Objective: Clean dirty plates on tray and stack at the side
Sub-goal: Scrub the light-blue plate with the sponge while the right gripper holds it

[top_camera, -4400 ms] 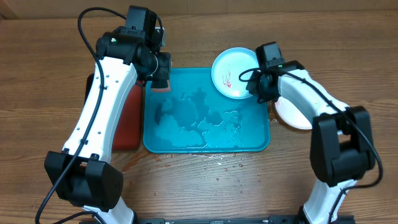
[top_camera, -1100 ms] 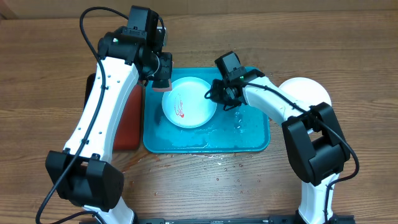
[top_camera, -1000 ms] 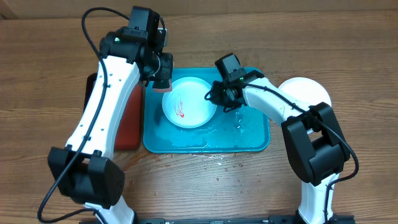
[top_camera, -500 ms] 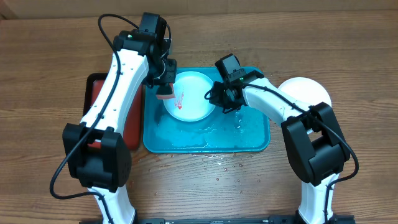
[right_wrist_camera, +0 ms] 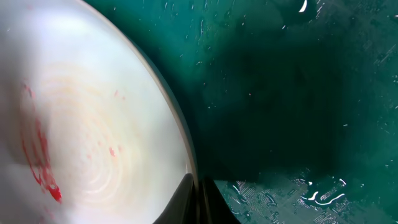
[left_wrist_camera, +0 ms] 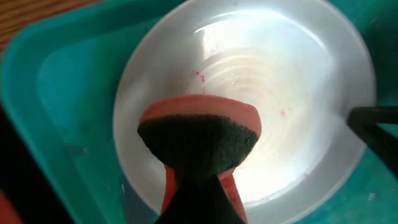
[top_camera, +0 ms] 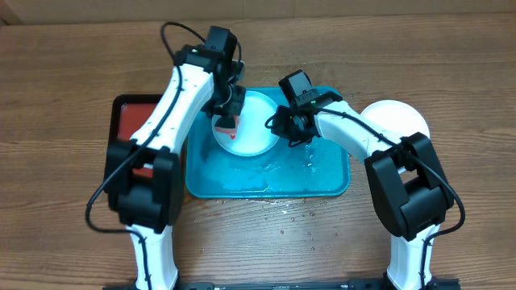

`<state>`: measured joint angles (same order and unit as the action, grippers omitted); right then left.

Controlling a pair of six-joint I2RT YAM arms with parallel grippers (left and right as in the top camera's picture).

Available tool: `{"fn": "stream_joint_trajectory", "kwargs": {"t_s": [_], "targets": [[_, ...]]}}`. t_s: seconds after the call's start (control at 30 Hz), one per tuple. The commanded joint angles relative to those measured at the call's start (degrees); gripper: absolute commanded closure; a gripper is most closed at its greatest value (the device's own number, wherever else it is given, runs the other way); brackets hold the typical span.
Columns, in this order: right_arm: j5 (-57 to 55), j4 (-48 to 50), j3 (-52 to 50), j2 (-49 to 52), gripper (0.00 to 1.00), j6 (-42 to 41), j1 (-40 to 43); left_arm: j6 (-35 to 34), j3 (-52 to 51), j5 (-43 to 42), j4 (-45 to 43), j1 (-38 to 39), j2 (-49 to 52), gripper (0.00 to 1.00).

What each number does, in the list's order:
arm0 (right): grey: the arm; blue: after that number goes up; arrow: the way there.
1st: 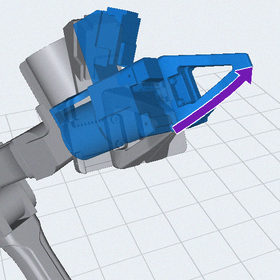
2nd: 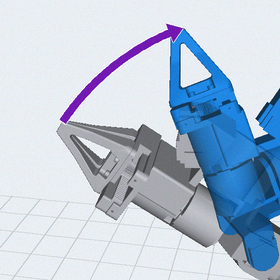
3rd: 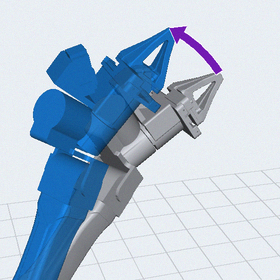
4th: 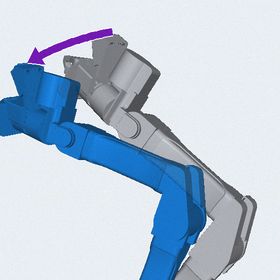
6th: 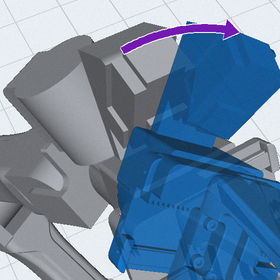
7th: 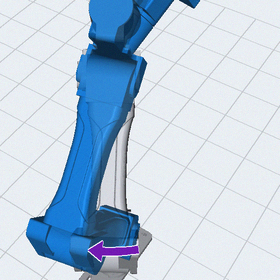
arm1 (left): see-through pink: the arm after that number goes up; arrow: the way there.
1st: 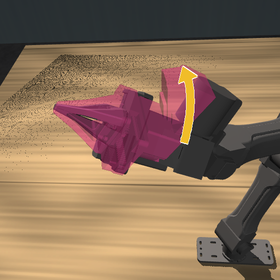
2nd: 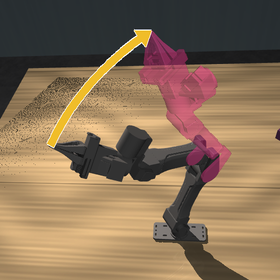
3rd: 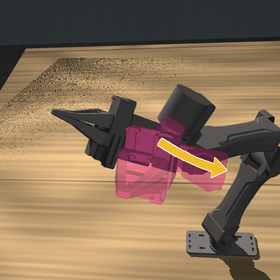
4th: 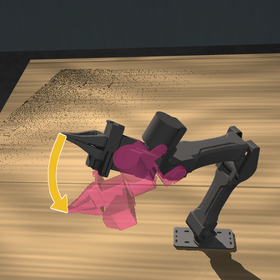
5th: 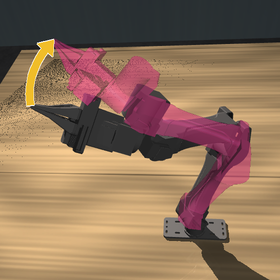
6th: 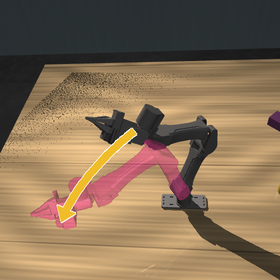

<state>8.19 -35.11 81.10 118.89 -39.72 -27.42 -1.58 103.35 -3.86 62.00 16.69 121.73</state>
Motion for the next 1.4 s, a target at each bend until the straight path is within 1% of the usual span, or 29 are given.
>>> {"fn": "stream_joint_trajectory", "kwargs": {"t_s": [0.0, 0.13, 0.43, 0.53, 0.57, 0.6, 0.63, 0.7, 0.83, 0.9, 0.93, 0.97, 1.03, 1.07, 1.13, 1.27, 1.37], "targets": [[-0.46, -0.46, -1.33, 0.87, 0.96, 0.98, -0.55, 4.31, -0.02, 1.6, -1.44, 0.22, 3.85, 0.96], [-0.48, -0.31, -1.33, 0.87, 0.96, 1.18, -0.66, 5.14, -0.02, 2.45, -3.23, 0.2, 6.16, 0.96], [-0.46, -0.15, -1.33, 0.87, 0.96, 1.18, -0.66, 5.46, -0.02, 2.1, -5.14, 0.28, 7.54, 0.96], [-0.46, -0.15, -1.33, 0.87, 0.96, 1.18, -0.66, 6.36, -0.02, -2.84, -5.44, 0.28, 7.65, 0.96], [-0.44, -0.15, -1.33, 0.87, 0.96, 1.16, -0.66, 10.58, -0.02, -8.87, -5.22, 0.35, 7.65, 0.96], [-0.44, -0.15, -1.33, 0.87, 0.96, 1.18, -0.66, 12.79, -0.02, -11.61, -5.03, 0.39, 7.65, 0.96], [-0.46, -0.13, -1.33, 0.87, 0.96, 1.18, -0.66, 14.56, -0.02, -13.62, -4.83, 0.46, 7.65, 0.96], [-0.46, -0.13, -1.33, 0.87, 0.96, 1.18, -0.66, 16.24, -0.02, -14.34, -4.79, 0.68, 7.65, 0.96], [-0.44, -0.13, -1.33, 0.87, 0.96, 1.18, -0.66, 16.81, -0.02, -10.88, -5.6, 0.87, 7.65, 0.96], [-0.44, -0.13, -1.33, 0.87, 0.96, 1.18, -0.66, 14.53, -0.02, -5.33, -6.51, 0.87, 7.65, 0.96], [-0.46, -0.13, -1.33, 0.87, 0.97, 1.18, -0.66, 11.19, -0.02, -0.07, -7.17, 0.87, 7.65, 0.96], [-0.46, -0.13, -1.33, 0.87, 0.96, 1.18, -0.66, 5.01, -0.02, 8.61, -7.89, 0.87, 7.65, 0.96], [-0.46, -0.15, -1.33, 0.87, 0.96, 1.18, -0.66, 0.24, -0.02, 16.13, -8.07, 0.87, 7.65, 0.96], [-0.46, -0.13, -1.33, 0.87, 0.96, 1.18, -0.66, -1.44, -0.02, 18.43, -8.07, 0.87, 7.65, 0.96], [-0.44, -0.13, -1.33, 0.87, 0.96, 1.16, -0.66, -2.1, -0.02, 19.5, -7.85, 0.92, 7.65, 0.96], [-0.46, -0.09, -1.33, 0.87, 0.96, 1.18, -0.66, -2.1, -0.02, 18.56, -6.45, 1.2, 7.65, 0.96], [-0.46, -0.09, -1.33, 0.87, 0.96, 1.18, -0.66, -1.44, -0.02, 14.23, -4.59, 1.79, 7.65, 0.96]]}}
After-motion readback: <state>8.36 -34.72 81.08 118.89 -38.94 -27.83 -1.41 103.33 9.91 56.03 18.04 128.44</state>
